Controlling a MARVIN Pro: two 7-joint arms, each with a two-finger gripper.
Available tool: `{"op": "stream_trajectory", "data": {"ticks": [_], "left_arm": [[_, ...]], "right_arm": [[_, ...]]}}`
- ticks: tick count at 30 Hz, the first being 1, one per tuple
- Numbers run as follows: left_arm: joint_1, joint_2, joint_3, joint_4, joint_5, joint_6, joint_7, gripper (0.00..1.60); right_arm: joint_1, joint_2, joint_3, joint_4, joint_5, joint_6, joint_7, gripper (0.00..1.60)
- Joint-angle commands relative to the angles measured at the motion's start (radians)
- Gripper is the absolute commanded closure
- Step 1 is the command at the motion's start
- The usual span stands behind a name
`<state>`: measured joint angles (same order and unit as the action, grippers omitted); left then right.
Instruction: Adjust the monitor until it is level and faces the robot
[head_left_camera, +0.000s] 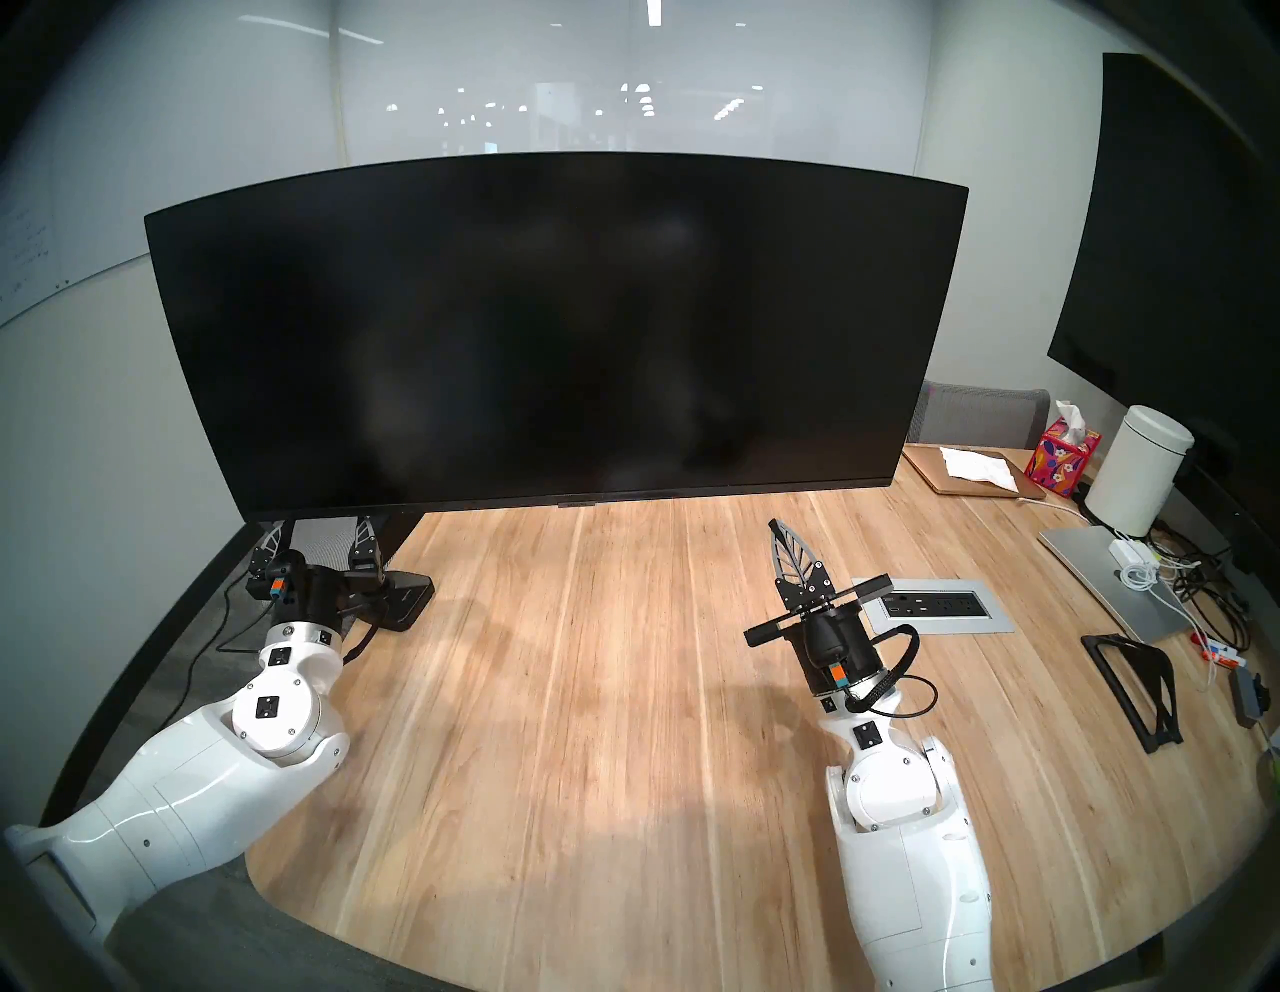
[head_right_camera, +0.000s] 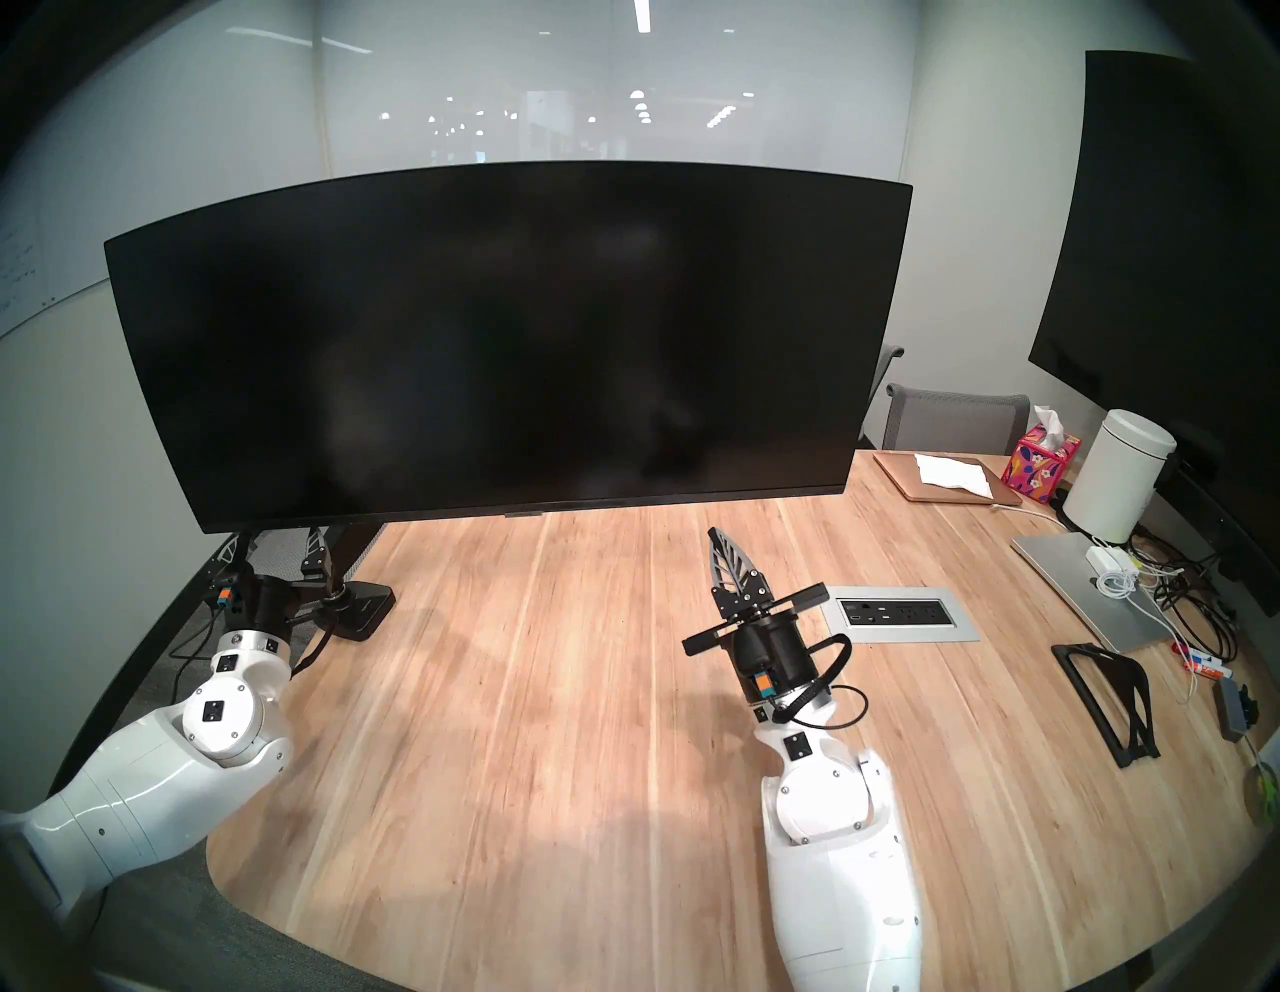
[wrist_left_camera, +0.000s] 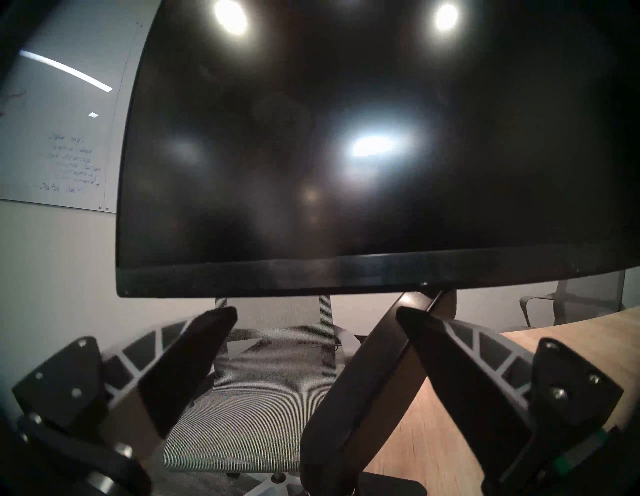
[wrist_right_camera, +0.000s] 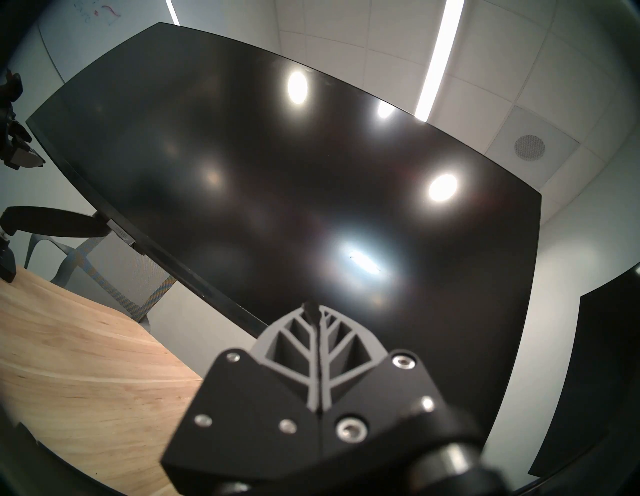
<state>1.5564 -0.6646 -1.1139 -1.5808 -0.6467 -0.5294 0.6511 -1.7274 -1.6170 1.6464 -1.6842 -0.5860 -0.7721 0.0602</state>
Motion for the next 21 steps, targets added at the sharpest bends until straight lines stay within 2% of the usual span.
{"op": "stream_trajectory", "data": {"ticks": [1,21], "left_arm": [[-0.023,0.006,-0.014,-0.002,0.002,-0.007,-0.004,0.0],[-0.025,0.009,-0.017,-0.001,0.009,-0.014,-0.005,0.0]], "right_arm": [[0.009,0.001,-0.002,-0.016,0.004,-0.005,-0.002,1.47],[0.009,0.001,-0.002,-0.016,0.004,-0.005,-0.002,1.47]]}}
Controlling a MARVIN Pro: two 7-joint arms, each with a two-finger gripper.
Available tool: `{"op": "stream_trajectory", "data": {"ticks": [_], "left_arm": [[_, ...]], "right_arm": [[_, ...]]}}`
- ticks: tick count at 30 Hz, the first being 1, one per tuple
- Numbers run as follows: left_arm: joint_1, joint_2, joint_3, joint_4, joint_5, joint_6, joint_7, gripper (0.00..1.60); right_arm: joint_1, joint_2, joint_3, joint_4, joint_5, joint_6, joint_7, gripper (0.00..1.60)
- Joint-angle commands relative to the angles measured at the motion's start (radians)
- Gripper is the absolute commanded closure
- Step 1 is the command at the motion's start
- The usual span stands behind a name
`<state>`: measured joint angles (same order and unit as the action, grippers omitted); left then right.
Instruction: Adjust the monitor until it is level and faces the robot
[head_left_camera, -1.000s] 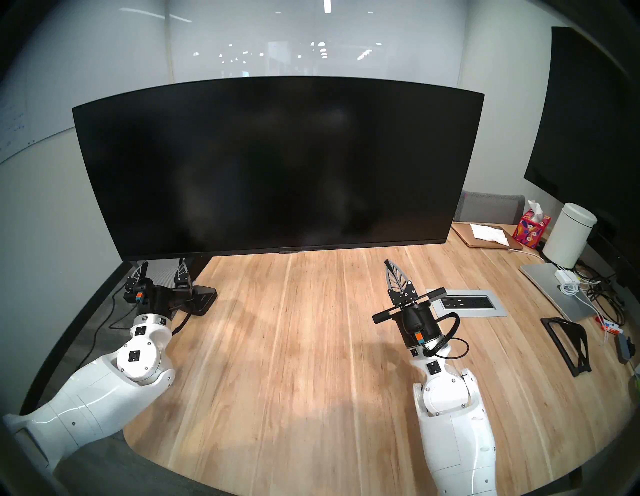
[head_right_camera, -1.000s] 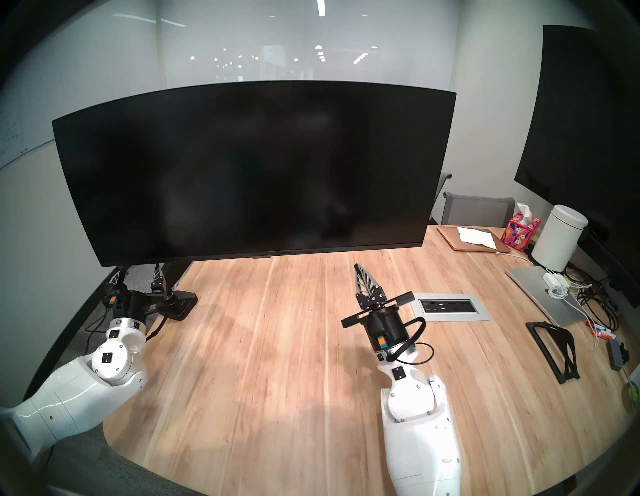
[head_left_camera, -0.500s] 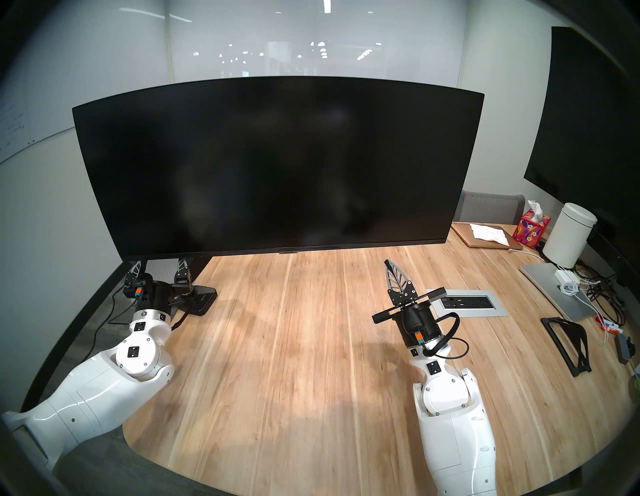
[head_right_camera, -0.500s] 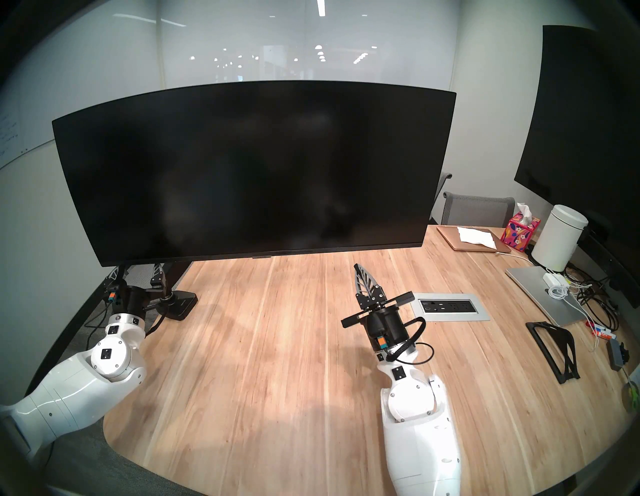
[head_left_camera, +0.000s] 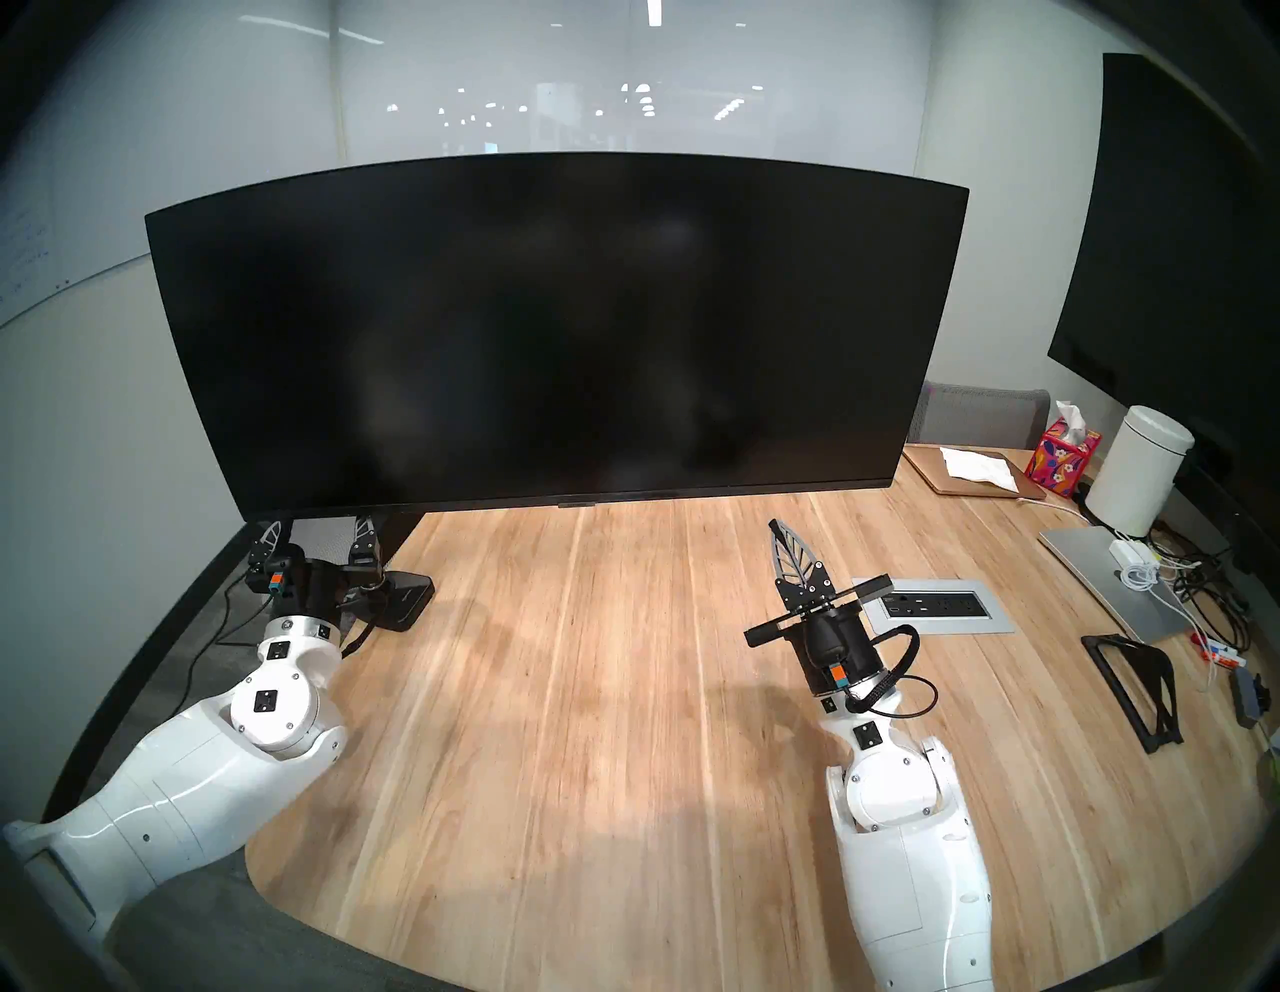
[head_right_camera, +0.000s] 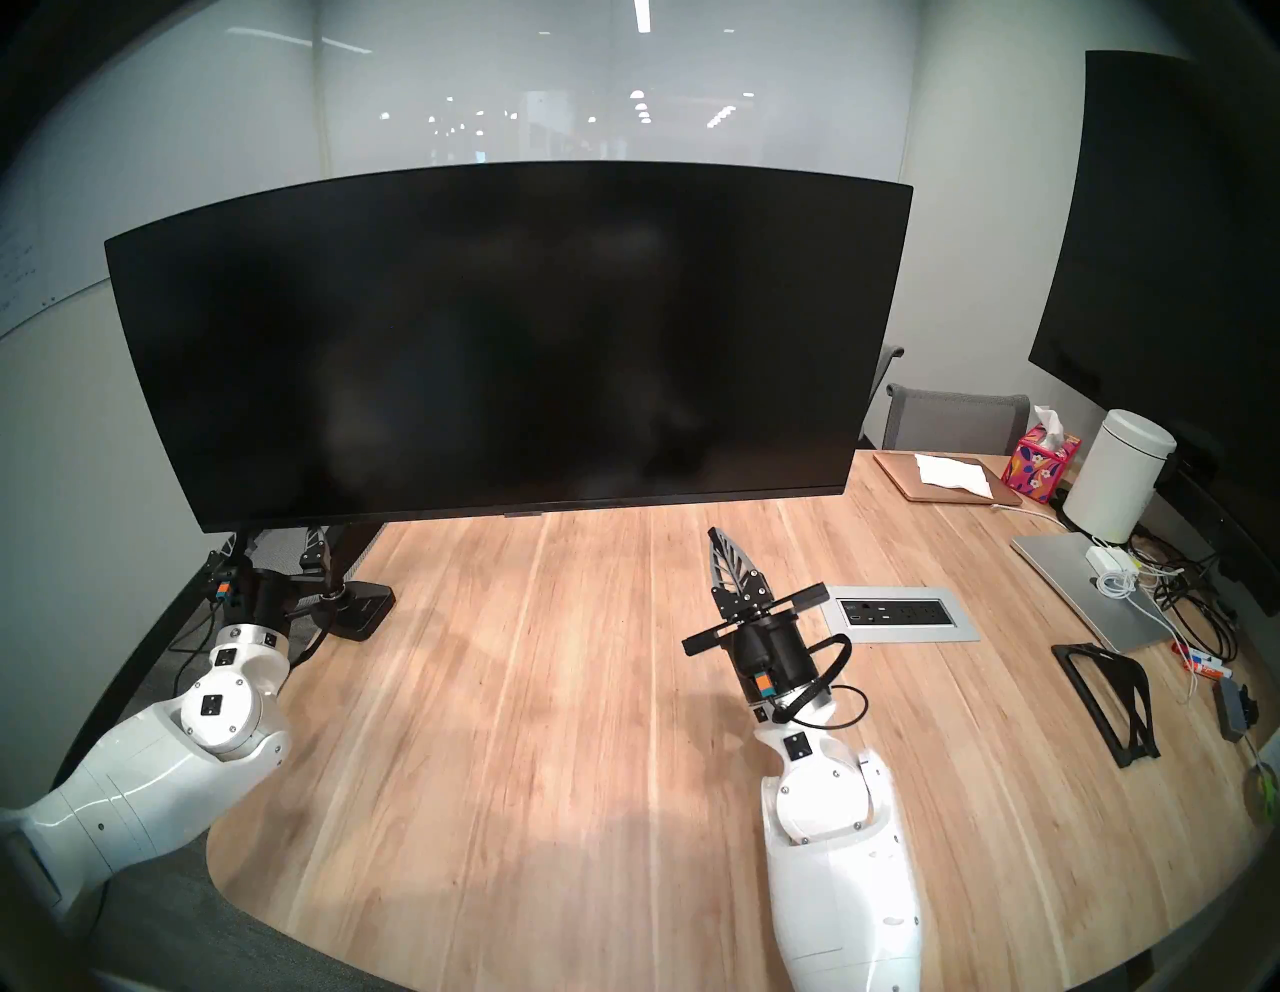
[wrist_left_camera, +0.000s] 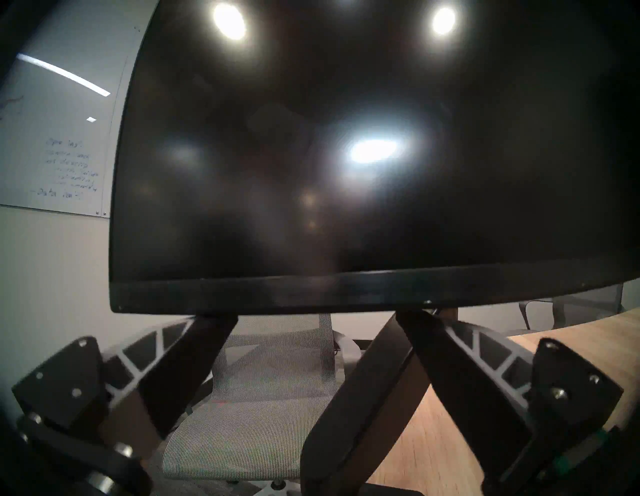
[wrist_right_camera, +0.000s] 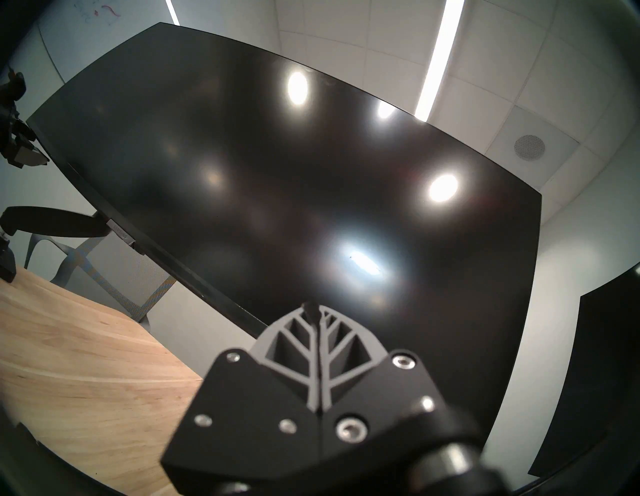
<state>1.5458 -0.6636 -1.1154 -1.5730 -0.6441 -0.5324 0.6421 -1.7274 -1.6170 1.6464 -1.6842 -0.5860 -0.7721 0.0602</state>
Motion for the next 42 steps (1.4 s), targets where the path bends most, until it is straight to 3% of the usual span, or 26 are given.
{"op": "stream_trajectory", "data": {"ticks": [1,42], "left_arm": [[-0.014,0.009,-0.016,-0.008,0.008,-0.011,0.005,0.0],[-0.027,0.028,-0.018,-0.026,0.031,-0.012,0.021,0.0]], "right_arm": [[0.009,0.001,-0.002,-0.016,0.004,-0.005,-0.002,1.47],[0.009,0.001,-0.002,-0.016,0.004,-0.005,-0.002,1.47]]}}
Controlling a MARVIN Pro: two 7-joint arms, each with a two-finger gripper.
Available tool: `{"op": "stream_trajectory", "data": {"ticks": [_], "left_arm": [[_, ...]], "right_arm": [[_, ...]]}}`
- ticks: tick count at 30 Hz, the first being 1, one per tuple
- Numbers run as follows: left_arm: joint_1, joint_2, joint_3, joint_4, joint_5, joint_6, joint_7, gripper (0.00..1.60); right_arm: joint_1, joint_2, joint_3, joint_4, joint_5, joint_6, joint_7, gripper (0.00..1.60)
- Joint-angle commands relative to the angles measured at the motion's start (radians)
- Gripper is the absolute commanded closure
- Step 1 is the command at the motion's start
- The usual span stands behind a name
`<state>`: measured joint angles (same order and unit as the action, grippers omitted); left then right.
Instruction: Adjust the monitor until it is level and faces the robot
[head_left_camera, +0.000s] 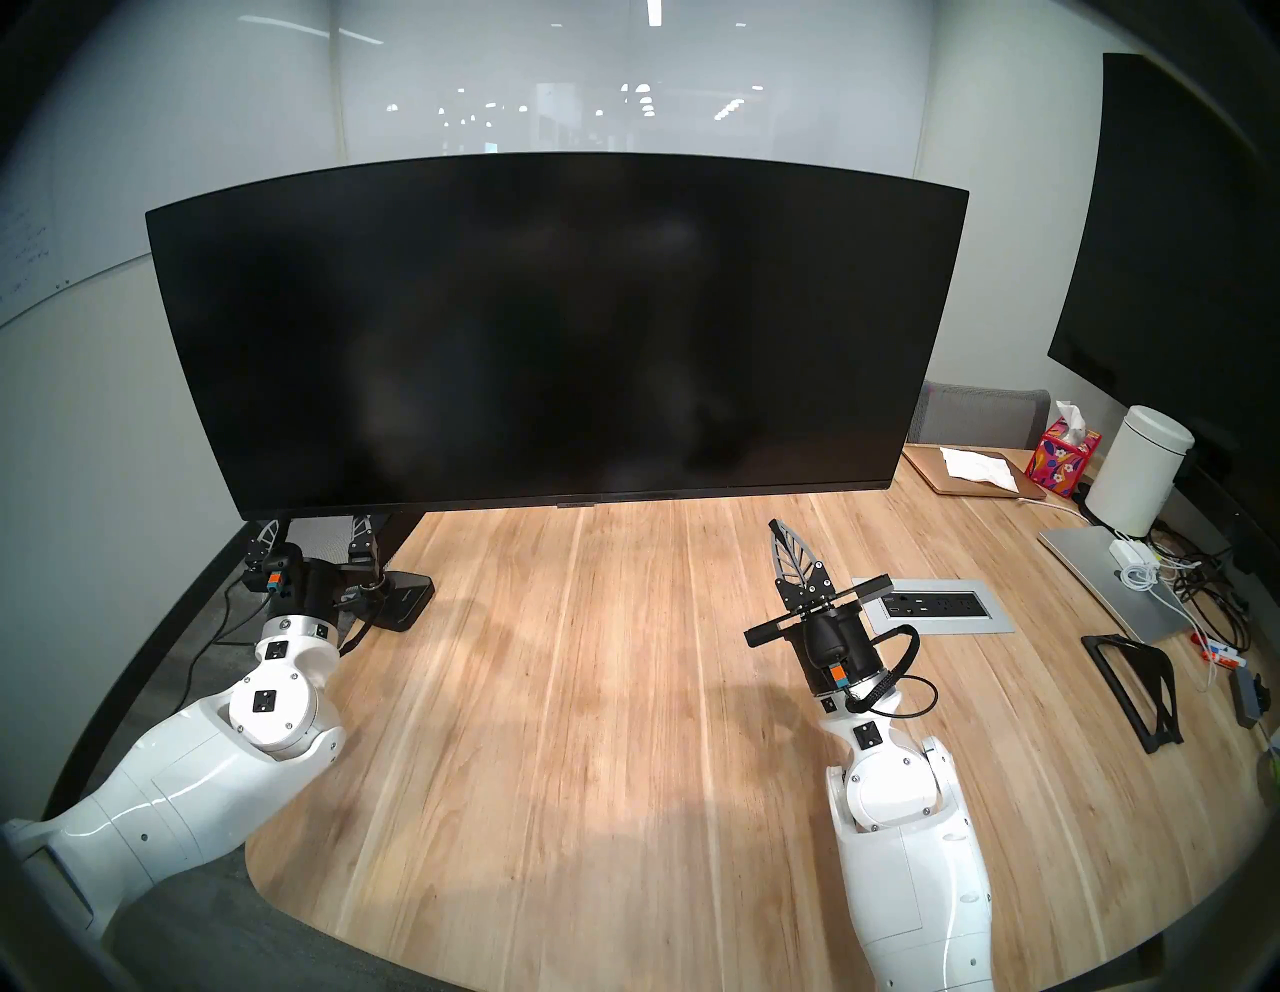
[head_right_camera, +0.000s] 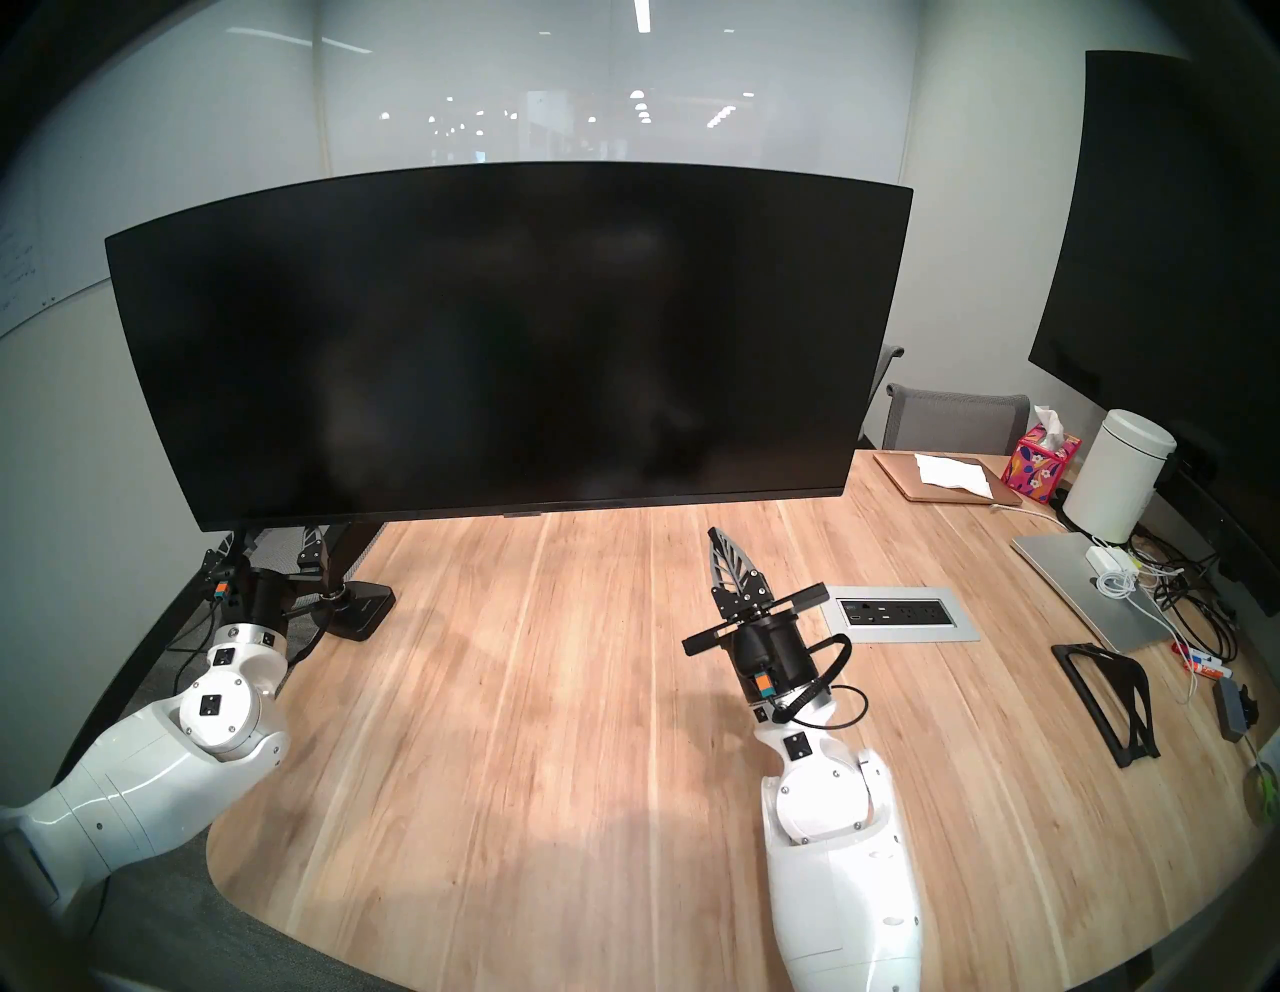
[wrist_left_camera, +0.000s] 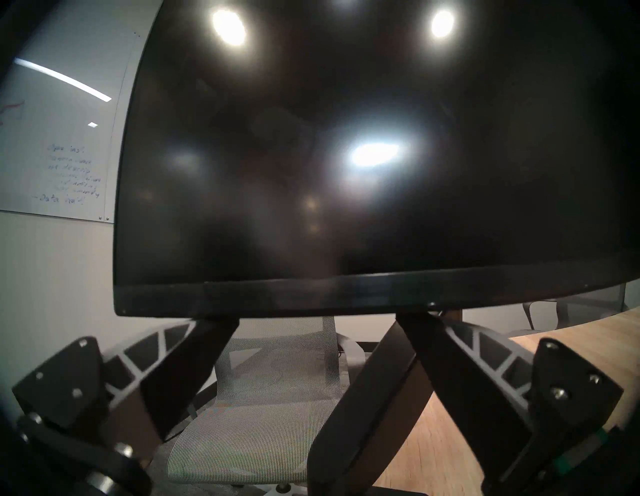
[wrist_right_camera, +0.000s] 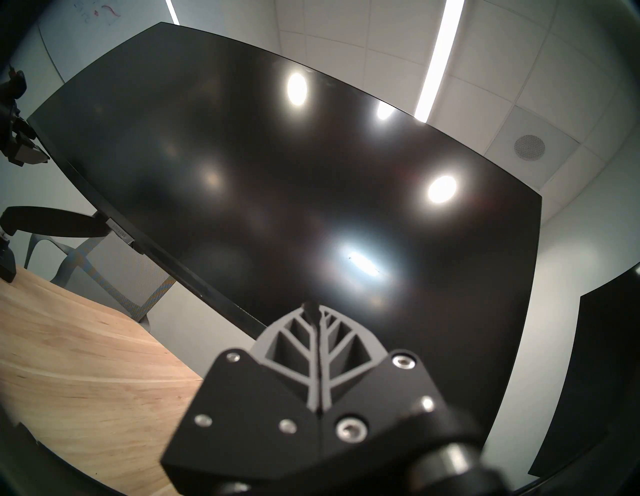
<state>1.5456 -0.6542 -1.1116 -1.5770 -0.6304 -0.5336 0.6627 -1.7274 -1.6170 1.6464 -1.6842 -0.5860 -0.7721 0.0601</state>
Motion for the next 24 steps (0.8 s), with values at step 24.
{"op": "stream_trajectory", "data": {"ticks": [24], "left_arm": [[-0.039,0.028,-0.028,-0.042,0.013,-0.005,0.009,0.0]], "right_arm": [[0.009,0.001,-0.002,-0.015,0.004,-0.005,-0.003,1.47]]}}
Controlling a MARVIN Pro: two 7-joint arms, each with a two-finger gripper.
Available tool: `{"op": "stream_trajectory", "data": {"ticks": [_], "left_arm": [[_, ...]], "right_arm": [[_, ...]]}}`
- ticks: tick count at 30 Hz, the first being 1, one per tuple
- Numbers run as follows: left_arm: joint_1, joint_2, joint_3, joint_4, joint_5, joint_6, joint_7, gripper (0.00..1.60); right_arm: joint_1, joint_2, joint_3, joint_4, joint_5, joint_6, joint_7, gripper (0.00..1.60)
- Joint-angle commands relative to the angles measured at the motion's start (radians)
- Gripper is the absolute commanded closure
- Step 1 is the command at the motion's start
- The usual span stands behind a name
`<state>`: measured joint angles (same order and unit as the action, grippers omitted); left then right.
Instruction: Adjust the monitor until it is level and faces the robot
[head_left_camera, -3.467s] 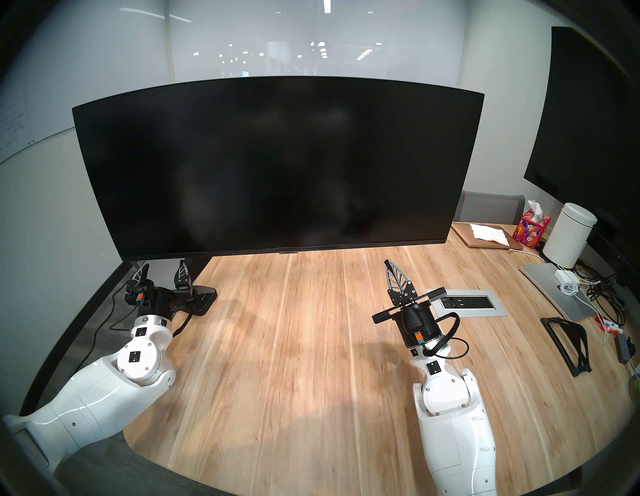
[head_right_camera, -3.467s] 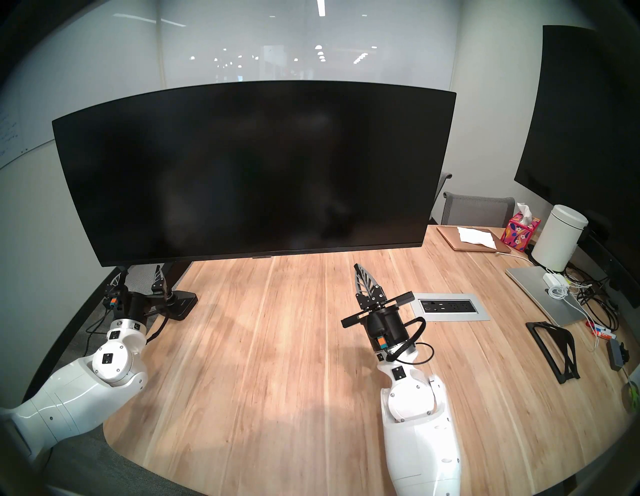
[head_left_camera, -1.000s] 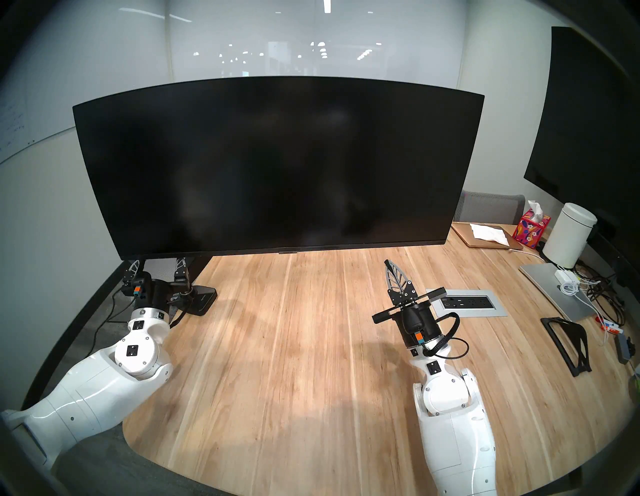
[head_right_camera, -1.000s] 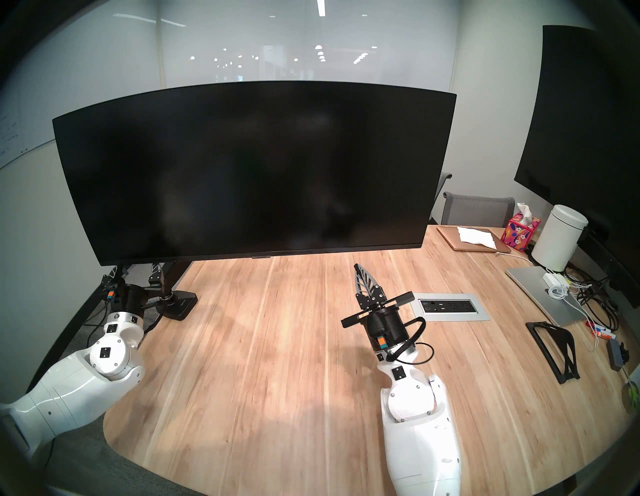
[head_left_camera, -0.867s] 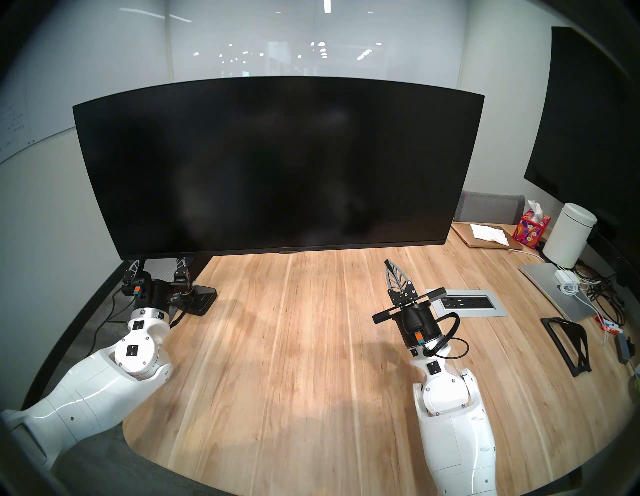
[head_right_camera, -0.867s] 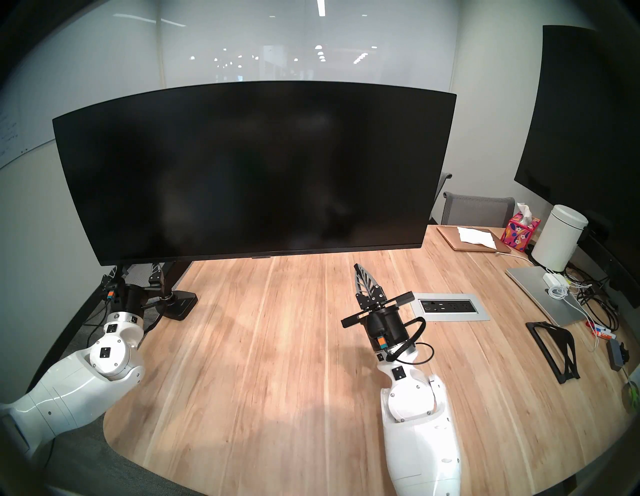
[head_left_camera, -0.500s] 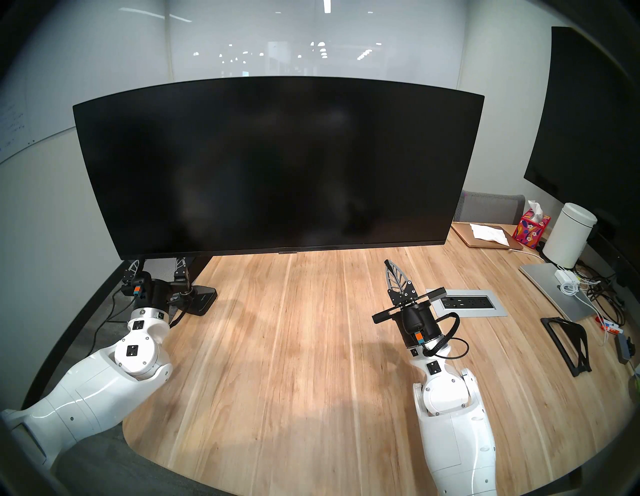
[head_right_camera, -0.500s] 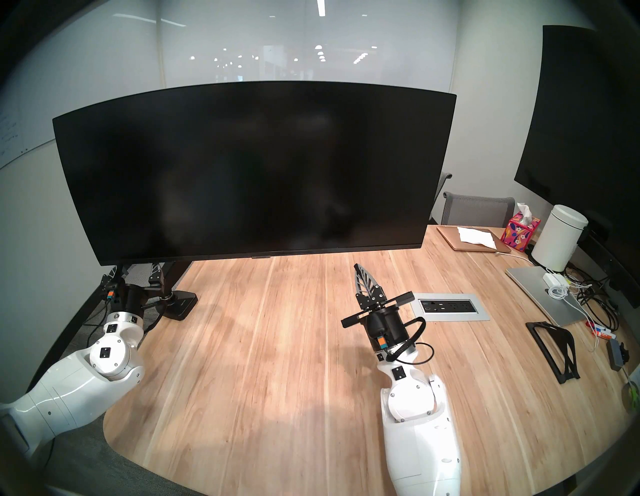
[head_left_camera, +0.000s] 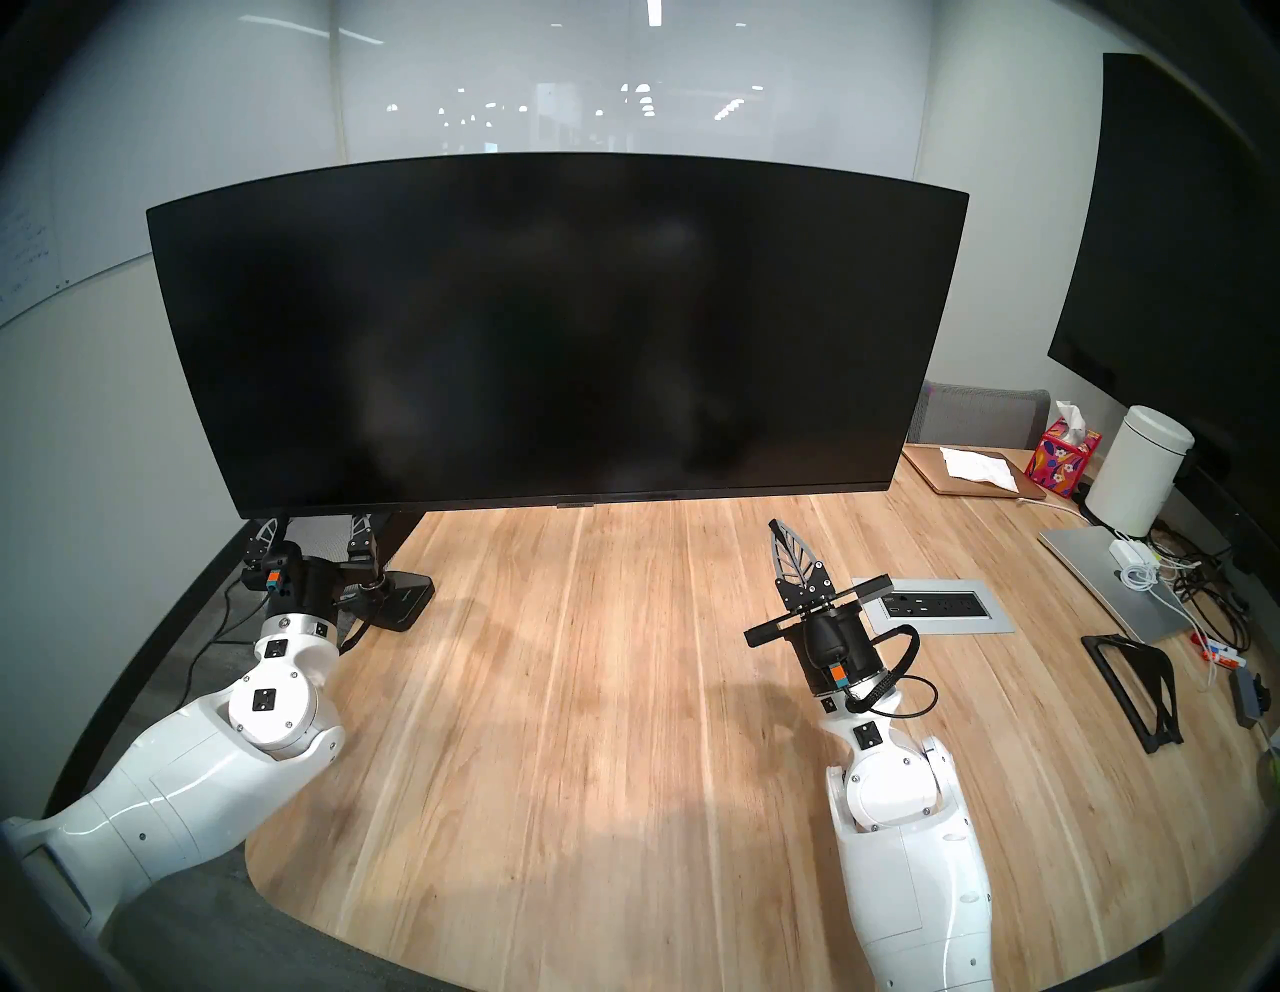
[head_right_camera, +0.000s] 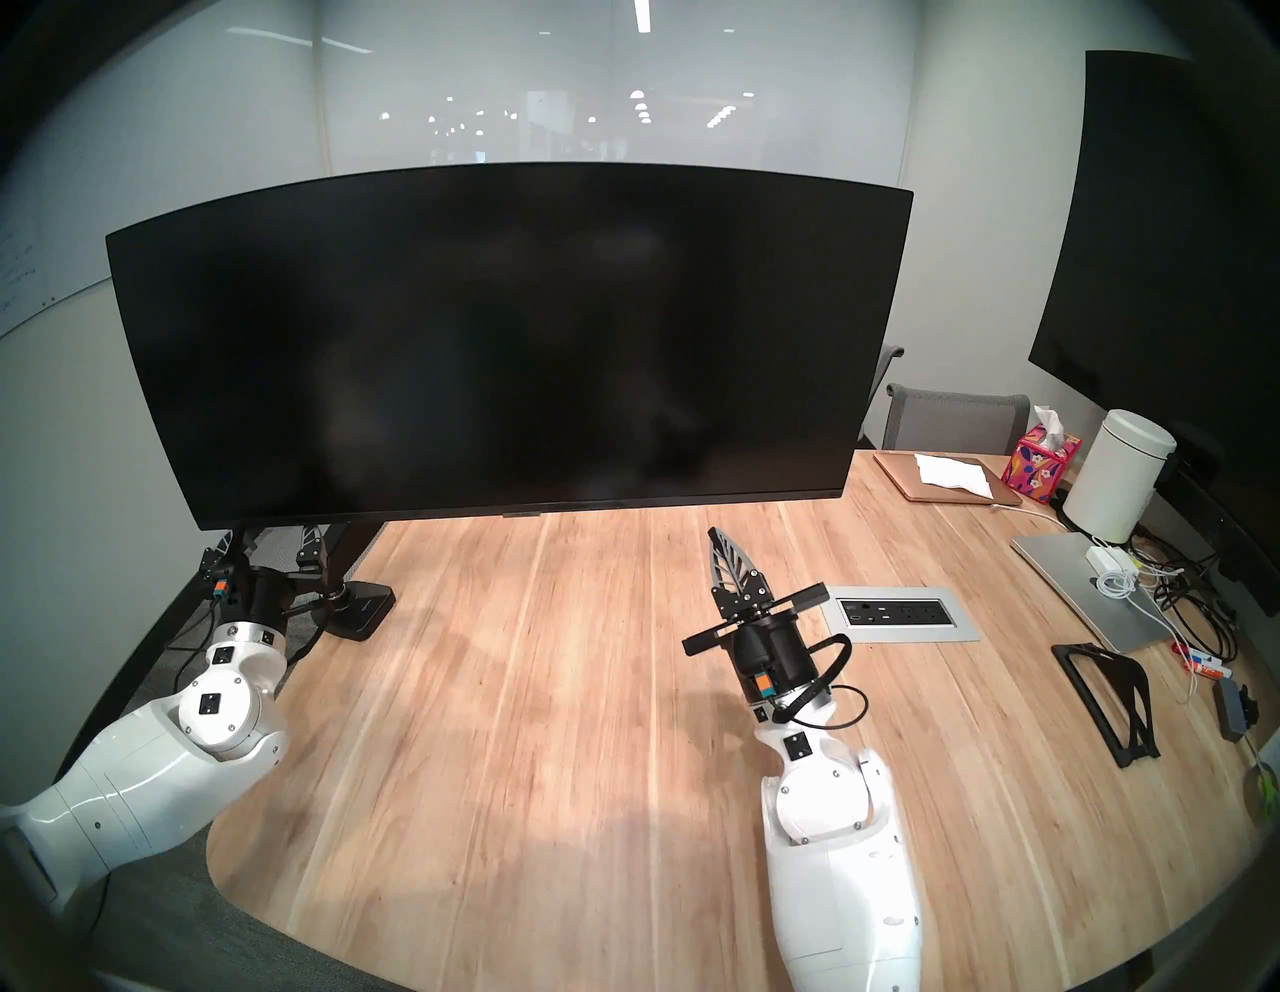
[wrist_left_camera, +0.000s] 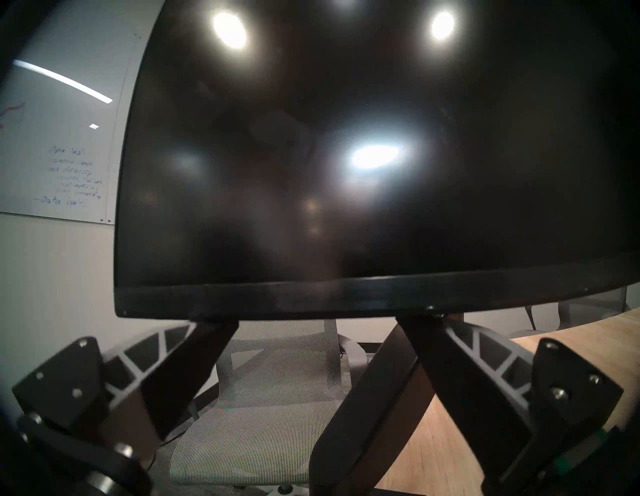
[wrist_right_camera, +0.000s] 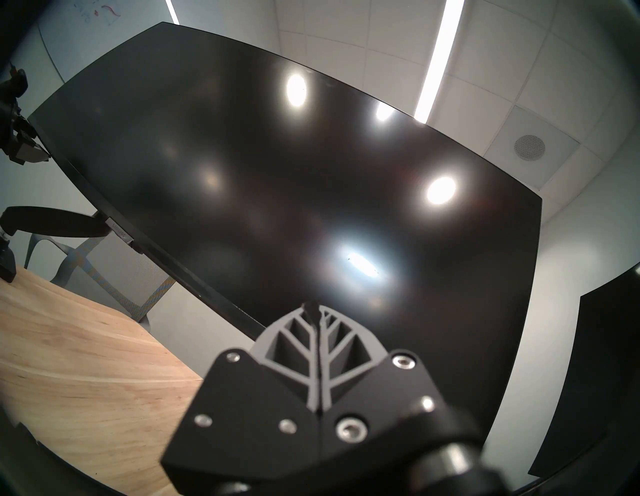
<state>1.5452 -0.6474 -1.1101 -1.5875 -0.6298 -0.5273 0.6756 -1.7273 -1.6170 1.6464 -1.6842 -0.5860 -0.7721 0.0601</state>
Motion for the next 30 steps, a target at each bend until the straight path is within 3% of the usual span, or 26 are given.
{"op": "stream_trajectory", "data": {"ticks": [1,30], "left_arm": [[-0.039,0.022,-0.029,-0.032,0.012,-0.011,-0.004,0.0],[-0.051,0.029,-0.036,-0.048,0.014,-0.007,-0.002,0.0]], "right_arm": [[0.009,0.001,-0.002,-0.015,0.004,-0.005,-0.003,1.47],[0.009,0.001,-0.002,-0.015,0.003,-0.005,-0.003,1.47]]}}
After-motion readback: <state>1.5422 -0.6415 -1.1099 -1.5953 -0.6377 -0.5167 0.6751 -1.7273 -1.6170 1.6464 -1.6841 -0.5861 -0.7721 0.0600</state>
